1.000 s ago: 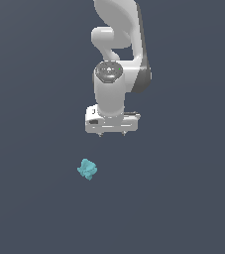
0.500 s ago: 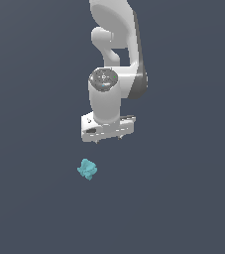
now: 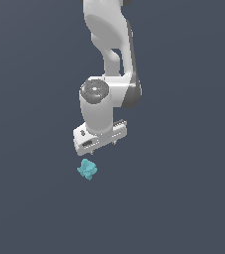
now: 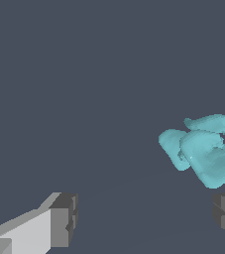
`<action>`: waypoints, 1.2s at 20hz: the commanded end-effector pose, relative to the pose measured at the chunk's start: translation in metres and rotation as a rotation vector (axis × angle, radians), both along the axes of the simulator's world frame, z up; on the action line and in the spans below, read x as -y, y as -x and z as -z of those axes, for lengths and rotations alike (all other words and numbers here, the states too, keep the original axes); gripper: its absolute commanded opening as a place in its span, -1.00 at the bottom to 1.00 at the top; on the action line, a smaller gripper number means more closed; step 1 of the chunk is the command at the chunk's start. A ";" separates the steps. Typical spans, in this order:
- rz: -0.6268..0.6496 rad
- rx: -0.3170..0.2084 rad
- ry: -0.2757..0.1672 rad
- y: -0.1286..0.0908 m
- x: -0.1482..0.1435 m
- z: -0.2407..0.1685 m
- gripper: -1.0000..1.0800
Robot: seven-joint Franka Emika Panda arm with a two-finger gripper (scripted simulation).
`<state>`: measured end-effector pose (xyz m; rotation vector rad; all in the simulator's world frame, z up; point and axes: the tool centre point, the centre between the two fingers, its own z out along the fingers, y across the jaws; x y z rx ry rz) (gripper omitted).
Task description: Pick up the object and move it to a goal position.
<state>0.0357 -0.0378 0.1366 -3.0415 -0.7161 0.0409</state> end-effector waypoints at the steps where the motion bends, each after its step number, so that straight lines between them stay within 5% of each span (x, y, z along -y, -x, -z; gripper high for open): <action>1: -0.063 0.003 0.000 -0.007 0.007 0.004 0.92; 24: -0.545 0.029 0.001 -0.053 0.066 0.039 0.92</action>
